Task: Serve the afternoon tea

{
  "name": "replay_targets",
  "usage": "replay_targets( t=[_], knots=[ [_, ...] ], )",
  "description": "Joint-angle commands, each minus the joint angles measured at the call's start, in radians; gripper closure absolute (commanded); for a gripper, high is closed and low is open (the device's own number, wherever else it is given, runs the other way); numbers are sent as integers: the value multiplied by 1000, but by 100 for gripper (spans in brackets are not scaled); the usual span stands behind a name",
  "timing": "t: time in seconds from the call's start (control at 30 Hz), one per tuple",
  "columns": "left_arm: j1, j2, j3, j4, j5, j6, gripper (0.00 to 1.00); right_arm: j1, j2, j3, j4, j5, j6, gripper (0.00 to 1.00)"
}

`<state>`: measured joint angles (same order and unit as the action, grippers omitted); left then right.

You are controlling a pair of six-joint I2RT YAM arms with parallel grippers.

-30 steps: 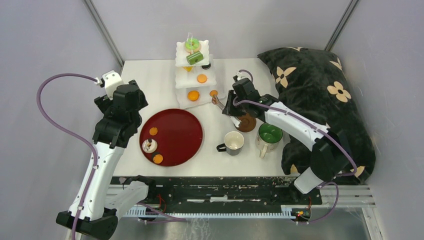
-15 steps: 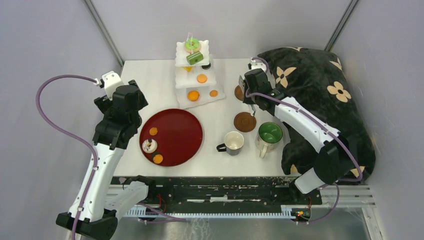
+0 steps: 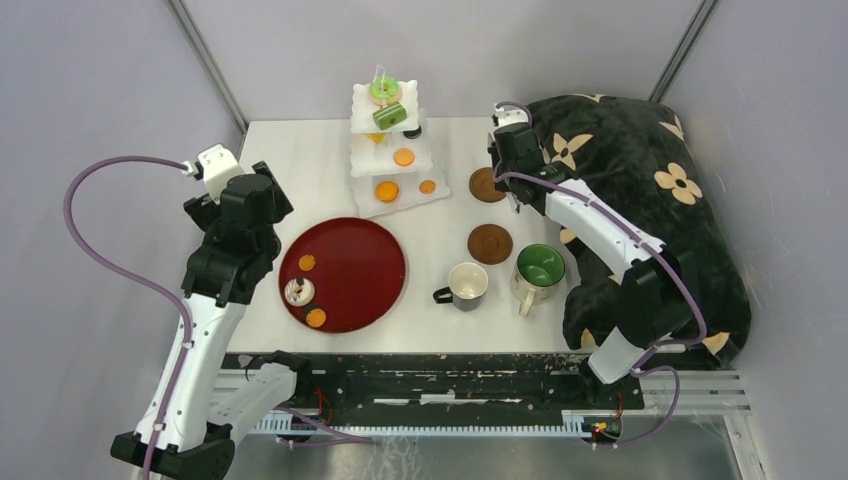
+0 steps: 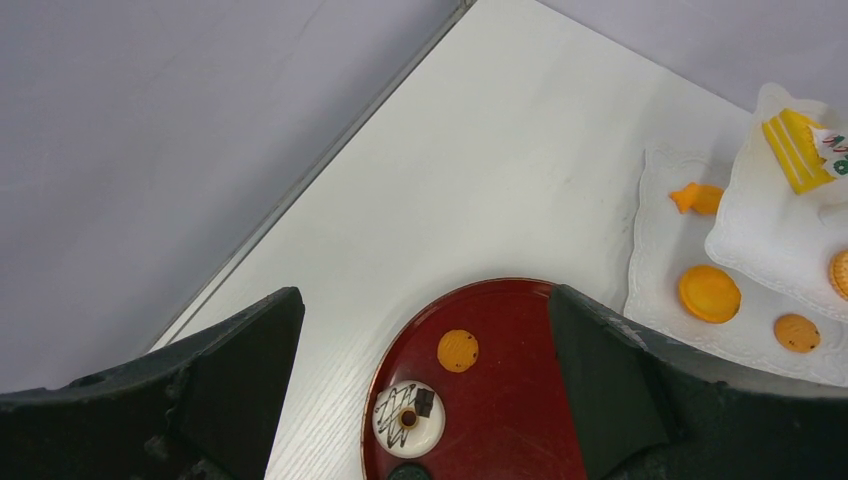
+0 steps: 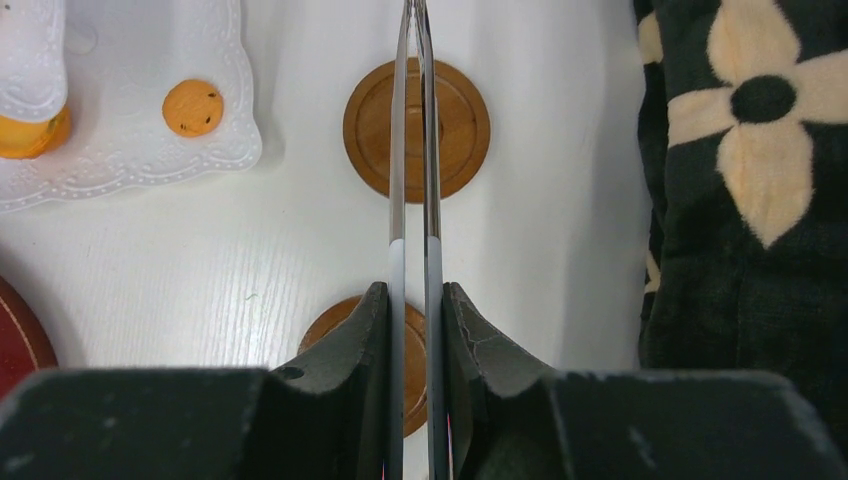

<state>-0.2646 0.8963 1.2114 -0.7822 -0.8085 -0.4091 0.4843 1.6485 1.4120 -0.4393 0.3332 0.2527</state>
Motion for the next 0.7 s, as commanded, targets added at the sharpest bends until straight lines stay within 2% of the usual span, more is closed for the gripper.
replay_targets(
  t=[0.0,0.1,0.17,0.3,0.43,0.67],
  knots=[
    [4,-16,2,49,-6,35,1,1,-29,-18,204,90,-124,89],
    [4,-20,-2,52,-2,33,1,-33,-30,-149,419,67,-239,89],
    [3,-20,-4,52,-1,29,1,-58,0,-170,502,62,-266,89],
    [3,-18,1,47,6,27,1,-126,102,-110,506,4,-239,88],
    [4,-30,8,34,-3,23,1,-167,201,-41,487,-34,-288,87],
    [4,-29,12,13,3,7,1,-205,346,26,498,32,-366,79]
  ],
)
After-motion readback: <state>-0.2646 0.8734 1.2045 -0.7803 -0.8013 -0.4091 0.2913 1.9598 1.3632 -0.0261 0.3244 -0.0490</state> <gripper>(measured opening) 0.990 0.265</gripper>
